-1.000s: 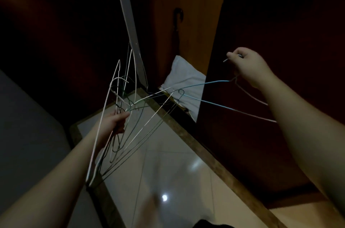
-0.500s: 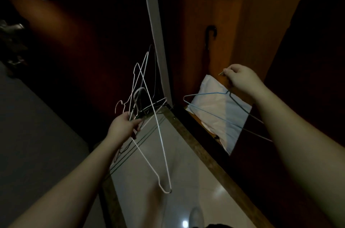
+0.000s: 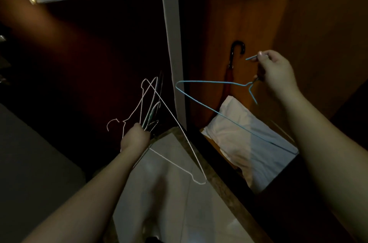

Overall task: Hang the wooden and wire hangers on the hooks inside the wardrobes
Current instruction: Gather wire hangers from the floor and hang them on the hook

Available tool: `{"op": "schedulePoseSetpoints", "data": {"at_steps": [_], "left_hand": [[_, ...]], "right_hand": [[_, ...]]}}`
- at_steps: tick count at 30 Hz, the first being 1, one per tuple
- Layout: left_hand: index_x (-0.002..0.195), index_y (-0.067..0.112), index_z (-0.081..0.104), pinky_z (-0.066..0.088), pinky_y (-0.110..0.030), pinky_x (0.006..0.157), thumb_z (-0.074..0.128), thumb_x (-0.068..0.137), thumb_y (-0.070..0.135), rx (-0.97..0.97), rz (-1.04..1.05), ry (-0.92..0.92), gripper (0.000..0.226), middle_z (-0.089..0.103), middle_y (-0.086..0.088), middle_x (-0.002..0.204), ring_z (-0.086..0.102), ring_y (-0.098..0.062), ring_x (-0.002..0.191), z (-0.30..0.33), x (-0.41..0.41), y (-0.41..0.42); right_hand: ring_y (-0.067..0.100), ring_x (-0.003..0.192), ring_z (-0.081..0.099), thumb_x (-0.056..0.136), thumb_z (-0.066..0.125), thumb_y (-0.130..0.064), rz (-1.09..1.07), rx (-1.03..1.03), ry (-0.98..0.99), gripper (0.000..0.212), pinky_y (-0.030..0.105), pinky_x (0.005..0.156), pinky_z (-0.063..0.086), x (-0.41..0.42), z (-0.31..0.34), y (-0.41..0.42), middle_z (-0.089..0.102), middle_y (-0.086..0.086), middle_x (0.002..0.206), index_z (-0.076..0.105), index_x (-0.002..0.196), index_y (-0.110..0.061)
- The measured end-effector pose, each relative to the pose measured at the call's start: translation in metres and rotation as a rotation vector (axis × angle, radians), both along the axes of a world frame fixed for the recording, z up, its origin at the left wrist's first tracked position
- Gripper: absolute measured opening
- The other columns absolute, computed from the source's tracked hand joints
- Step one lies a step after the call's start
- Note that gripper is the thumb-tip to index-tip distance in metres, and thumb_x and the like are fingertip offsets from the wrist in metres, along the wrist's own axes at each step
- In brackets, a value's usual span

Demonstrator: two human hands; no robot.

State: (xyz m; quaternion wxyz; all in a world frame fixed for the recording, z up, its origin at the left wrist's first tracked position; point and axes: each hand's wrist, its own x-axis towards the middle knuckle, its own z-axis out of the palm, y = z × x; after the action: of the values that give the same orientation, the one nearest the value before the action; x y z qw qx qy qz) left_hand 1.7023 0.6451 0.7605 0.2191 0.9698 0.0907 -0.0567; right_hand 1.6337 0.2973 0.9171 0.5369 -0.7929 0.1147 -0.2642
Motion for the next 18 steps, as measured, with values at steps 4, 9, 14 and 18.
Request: {"op": "schedulePoseSetpoints", "data": {"at_steps": [4,9,14,18], "left_hand": [[0.107,0.011,0.052,0.04,-0.033,0.069,0.048,0.092,0.023,0.055,-0.124,0.005,0.019,0.064,-0.012,0.103,0.058,-0.03,0.086,-0.005,0.057,-0.002],[0.103,0.016,0.052,0.044,-0.032,0.074,0.054,0.089,0.03,-0.022,-0.287,0.04,0.02,0.064,-0.009,0.103,0.061,-0.031,0.096,0.005,0.134,-0.003],[0.105,0.023,0.052,0.049,-0.031,0.074,0.063,0.084,0.033,-0.094,-0.46,0.103,0.025,0.066,-0.002,0.096,0.064,-0.023,0.087,0.013,0.194,0.0],[0.109,0.016,0.056,0.042,-0.024,0.061,0.071,0.084,0.022,-0.218,-0.601,0.188,0.03,0.061,0.0,0.091,0.057,-0.013,0.077,0.016,0.227,-0.003]], "right_hand": [[0.006,0.058,0.041,0.103,0.044,-0.024,0.056,0.247,-0.073,0.022,0.018,0.052,0.043,0.037,0.009,0.016,0.045,-0.003,0.073,0.057,0.087,-0.016],[0.001,0.053,0.047,0.103,0.045,-0.024,0.031,0.054,0.035,0.022,0.027,0.058,0.045,0.091,0.01,0.044,0.044,-0.004,0.069,0.059,0.092,-0.011],[0.014,0.056,0.042,0.101,0.048,-0.035,-0.032,-0.117,0.148,0.024,0.04,0.067,0.041,0.14,0.003,0.056,0.043,-0.008,0.057,0.062,0.083,-0.027],[0.009,0.056,0.043,0.101,0.049,-0.031,-0.066,-0.2,0.21,0.02,0.039,0.069,0.043,0.165,0.0,0.069,0.047,-0.014,0.054,0.061,0.086,-0.026]]}}
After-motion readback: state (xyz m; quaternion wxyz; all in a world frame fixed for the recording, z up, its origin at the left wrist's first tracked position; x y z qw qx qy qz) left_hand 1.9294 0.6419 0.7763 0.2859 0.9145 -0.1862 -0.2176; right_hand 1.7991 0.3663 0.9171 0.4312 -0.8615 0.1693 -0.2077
